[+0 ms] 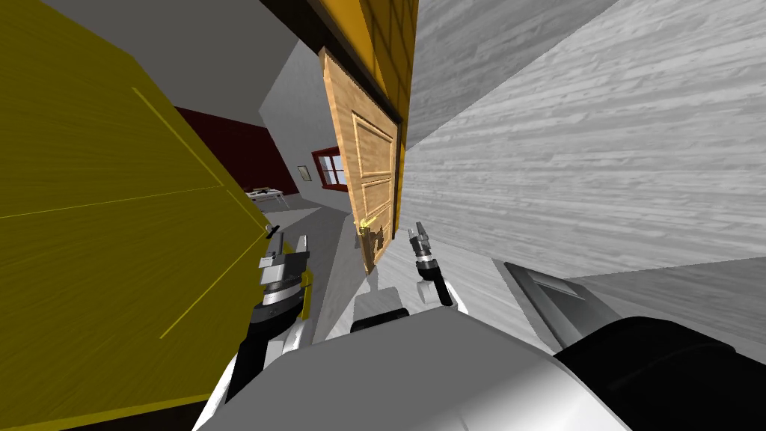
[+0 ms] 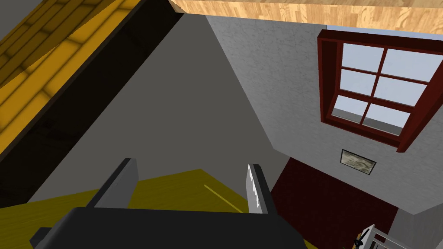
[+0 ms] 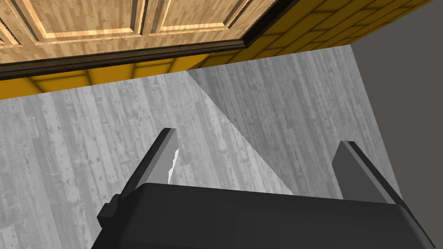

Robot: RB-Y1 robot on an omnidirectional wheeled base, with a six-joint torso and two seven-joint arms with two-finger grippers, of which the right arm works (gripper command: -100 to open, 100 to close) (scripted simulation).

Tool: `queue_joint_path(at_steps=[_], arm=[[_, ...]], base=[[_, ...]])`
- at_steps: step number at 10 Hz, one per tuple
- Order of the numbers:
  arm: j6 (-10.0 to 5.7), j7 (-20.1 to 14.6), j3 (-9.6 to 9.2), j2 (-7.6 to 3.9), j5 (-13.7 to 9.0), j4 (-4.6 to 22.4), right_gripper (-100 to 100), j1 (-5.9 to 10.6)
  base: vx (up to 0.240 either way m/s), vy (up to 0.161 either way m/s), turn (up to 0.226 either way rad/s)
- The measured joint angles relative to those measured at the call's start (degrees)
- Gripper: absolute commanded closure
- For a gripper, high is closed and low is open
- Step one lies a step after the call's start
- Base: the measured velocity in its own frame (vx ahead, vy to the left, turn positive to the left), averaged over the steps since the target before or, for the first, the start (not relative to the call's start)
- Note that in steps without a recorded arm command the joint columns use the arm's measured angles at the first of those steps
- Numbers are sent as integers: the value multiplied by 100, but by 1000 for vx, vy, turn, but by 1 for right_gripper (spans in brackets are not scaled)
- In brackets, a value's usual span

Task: Push the door open

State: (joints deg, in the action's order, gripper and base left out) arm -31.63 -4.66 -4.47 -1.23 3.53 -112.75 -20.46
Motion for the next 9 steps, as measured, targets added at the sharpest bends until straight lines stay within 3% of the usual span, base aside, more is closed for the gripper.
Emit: queue_joint_path(at_steps=[6, 9], arm=[[346, -67, -337, -209, -118, 825, -100, 566], [410, -24, -502, -174, -122, 1247, -100, 818]], base=[[73, -98, 133], [57, -85, 139]])
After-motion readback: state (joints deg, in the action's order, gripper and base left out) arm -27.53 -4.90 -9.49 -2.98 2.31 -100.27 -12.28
